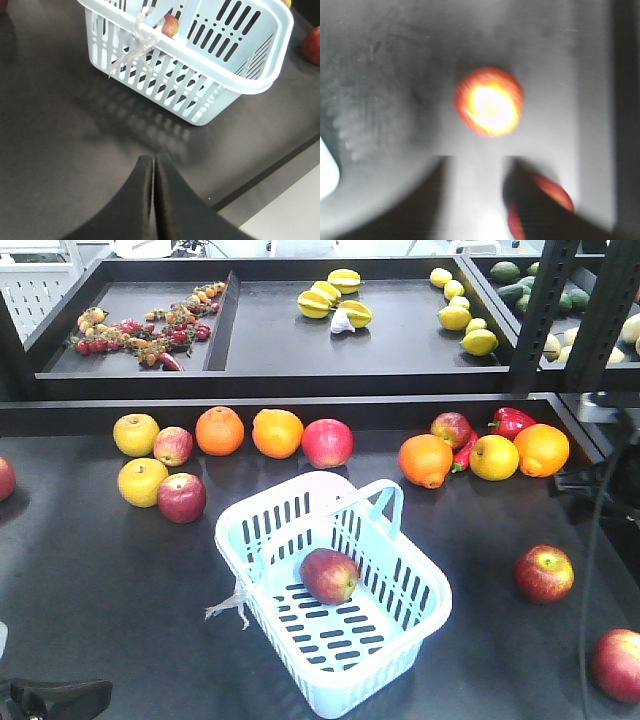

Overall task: Pick three apples into basket with both arms
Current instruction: 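Reach the right gripper to a second red apple beside the basket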

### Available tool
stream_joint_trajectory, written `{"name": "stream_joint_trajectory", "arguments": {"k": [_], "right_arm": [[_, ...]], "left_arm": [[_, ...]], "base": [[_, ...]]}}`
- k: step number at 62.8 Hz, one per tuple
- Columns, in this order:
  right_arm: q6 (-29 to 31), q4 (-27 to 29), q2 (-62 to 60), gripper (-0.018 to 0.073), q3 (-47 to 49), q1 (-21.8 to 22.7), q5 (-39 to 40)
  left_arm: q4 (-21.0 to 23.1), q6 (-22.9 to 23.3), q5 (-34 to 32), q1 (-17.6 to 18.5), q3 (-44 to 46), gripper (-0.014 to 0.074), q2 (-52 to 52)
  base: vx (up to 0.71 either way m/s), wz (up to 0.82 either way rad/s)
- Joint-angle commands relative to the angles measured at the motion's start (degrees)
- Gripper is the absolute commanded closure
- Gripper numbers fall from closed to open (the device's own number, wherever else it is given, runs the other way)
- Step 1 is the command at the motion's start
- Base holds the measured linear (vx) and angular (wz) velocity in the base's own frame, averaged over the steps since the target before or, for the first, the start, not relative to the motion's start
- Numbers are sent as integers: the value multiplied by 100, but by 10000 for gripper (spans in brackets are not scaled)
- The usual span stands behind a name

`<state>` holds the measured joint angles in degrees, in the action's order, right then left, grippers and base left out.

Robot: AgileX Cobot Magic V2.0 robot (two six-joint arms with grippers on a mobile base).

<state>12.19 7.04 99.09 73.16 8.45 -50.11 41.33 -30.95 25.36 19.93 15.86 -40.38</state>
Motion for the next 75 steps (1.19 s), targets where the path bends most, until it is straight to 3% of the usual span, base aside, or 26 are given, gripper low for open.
{"name": "stream_joint_trajectory", "arguments": {"k": [1,9,17,38,60,67,75], "right_arm": [[34,56,188,-6,466,23,50],[-99,37,659,-158,820,23,31],[-264,-116,1089,-166,1168,23,24],[-331,-208,2169,-116,1843,9,-272],[-331,-202,2869,-56,1872,9,-174],[-319,-202,2889,-10,1872,9,-155],[-313,-170,2821,113,1978,9,-302]], "left_arm": [[162,10,-215,8,132,604,24],[162,10,-215,8,132,604,24],[156,10,-217,8,132,604,24],[151,10,-222,8,132,604,24],[151,4,-221,8,132,604,24],[151,4,-221,8,132,604,24],[135,4,-227,8,132,604,24]], "base": [[0,0],[0,0],[0,0],[0,0],[0,0],[0,0],[0,0]]}}
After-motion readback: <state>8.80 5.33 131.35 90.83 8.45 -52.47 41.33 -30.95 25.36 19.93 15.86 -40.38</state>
